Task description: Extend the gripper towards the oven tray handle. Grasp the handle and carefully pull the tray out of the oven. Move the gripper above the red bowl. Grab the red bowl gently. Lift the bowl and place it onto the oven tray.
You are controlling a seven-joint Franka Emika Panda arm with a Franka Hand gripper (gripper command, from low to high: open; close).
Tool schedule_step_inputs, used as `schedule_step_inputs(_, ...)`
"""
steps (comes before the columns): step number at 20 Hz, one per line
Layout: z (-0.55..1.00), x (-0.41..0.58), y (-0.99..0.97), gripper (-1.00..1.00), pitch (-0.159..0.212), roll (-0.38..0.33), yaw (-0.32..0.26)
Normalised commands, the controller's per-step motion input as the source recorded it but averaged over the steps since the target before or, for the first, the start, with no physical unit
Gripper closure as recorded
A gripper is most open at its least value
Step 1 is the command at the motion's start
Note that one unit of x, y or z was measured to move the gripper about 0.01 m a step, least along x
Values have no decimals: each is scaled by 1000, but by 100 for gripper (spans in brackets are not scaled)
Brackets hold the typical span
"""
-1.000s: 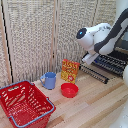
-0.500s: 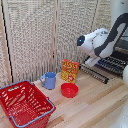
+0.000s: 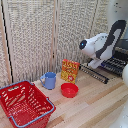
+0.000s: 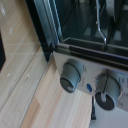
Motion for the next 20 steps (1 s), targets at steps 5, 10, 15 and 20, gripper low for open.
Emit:
schedule_step_inputs(5,42,0,-645,-100,-2,3,0)
schedule_step_inputs(10,51,0,-631,-100,-16,0,9)
schedule_step_inputs(15,1,0,-339,100,0,1,14)
schedule_step_inputs(20,35,-30,-317,100,-12,6,1)
